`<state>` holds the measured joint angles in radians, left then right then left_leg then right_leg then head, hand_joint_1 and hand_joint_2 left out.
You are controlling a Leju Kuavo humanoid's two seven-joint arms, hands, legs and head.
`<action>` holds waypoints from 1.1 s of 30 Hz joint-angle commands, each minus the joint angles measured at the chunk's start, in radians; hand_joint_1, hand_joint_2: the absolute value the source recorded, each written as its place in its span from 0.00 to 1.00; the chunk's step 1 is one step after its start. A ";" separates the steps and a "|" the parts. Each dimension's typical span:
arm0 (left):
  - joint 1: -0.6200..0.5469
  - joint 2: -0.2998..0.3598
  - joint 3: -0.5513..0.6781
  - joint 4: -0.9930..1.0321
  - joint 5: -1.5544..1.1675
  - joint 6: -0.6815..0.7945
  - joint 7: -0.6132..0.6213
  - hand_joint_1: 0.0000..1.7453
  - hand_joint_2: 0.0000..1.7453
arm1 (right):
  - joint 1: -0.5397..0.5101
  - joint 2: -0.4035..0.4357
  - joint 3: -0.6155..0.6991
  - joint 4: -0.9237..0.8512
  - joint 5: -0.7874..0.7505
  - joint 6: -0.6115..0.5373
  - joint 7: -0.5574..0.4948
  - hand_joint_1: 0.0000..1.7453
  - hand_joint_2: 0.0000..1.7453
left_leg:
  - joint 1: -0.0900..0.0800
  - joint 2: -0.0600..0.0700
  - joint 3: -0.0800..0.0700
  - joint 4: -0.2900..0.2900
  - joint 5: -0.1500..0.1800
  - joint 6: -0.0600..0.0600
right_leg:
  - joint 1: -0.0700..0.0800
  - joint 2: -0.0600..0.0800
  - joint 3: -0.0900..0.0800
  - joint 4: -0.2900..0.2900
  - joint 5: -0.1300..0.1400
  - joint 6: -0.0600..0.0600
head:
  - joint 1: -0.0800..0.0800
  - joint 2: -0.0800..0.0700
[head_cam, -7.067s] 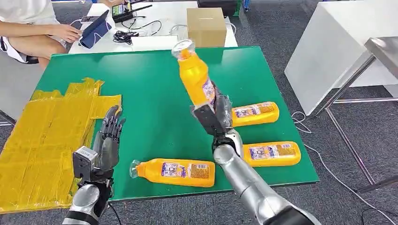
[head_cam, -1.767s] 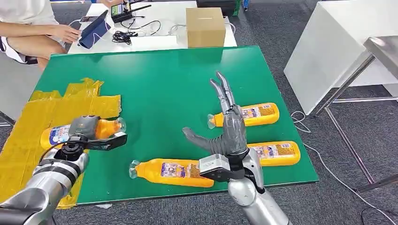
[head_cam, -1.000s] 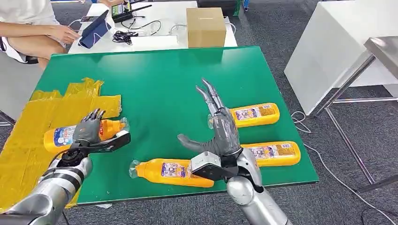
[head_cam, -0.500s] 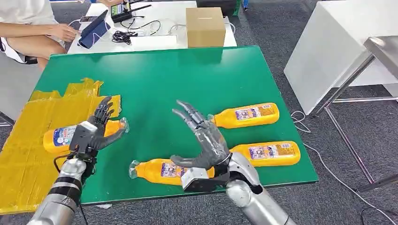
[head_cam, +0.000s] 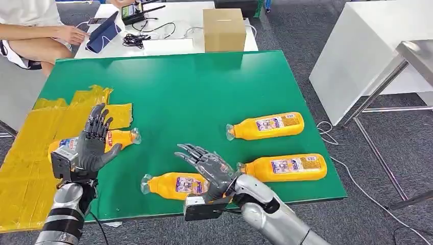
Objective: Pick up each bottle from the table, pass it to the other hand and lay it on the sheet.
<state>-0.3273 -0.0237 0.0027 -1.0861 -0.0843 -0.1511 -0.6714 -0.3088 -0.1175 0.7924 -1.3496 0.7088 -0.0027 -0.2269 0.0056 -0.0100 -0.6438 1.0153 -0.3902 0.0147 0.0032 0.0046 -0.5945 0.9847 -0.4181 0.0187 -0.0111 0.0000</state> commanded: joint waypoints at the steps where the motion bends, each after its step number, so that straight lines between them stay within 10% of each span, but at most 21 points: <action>1: -0.019 -0.003 -0.012 0.042 0.008 0.002 -0.003 0.00 1.00 | -0.101 0.014 0.123 0.225 0.027 0.014 0.075 0.00 1.00 | 0.000 0.002 0.003 -0.001 -0.001 0.000 | 0.000 0.001 0.003 -0.001 -0.001 0.000 | 0.000 0.000; 20: 0.019 -0.013 0.013 0.030 0.028 0.004 -0.007 0.00 1.00 | -0.086 -0.037 0.132 0.214 0.037 0.068 0.223 0.00 1.00 | 0.000 0.000 0.003 -0.001 -0.001 0.000 | 0.000 0.000 0.003 -0.001 -0.001 0.001 | 0.000 0.000; 22: 0.018 -0.016 0.013 0.033 0.030 0.003 -0.007 0.00 1.00 | -0.094 -0.034 0.136 0.233 0.040 0.074 0.230 0.24 1.00 | 0.000 0.000 0.003 -0.001 -0.001 0.000 | 0.000 0.000 0.003 -0.001 -0.001 0.001 | 0.000 0.000; 23: 0.015 -0.017 0.012 0.036 0.029 0.002 -0.007 0.00 1.00 | -0.099 -0.031 0.140 0.245 0.040 0.078 0.233 0.65 1.00 | -0.001 0.001 0.006 -0.001 -0.002 0.000 | -0.001 0.000 0.005 -0.001 -0.002 0.001 | 0.000 0.000; 24: 0.012 -0.019 0.010 0.040 0.029 0.002 -0.007 0.00 1.00 | -0.104 -0.029 0.142 0.255 0.041 0.077 0.234 0.78 1.00 | 0.000 0.001 0.004 -0.001 -0.001 0.000 | 0.000 0.000 0.004 -0.001 -0.001 0.001 | 0.000 0.000; 33: 0.014 -0.020 0.006 0.032 0.030 0.000 -0.009 0.00 1.00 | -0.128 -0.019 0.142 0.302 0.048 0.087 0.255 1.00 1.00 | -0.001 0.001 0.006 -0.001 -0.002 -0.001 | -0.001 0.000 0.005 -0.001 -0.002 0.001 | 0.000 0.000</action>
<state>-0.2942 -0.0385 0.0008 -1.0861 -0.0565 -0.1469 -0.6806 -0.3892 -0.1312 0.8816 -1.1536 0.7507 0.0656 0.0065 0.0055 -0.0098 -0.6433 1.0154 -0.3902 0.0147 0.0030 0.0047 -0.5943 0.9845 -0.4180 0.0189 -0.0111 0.0000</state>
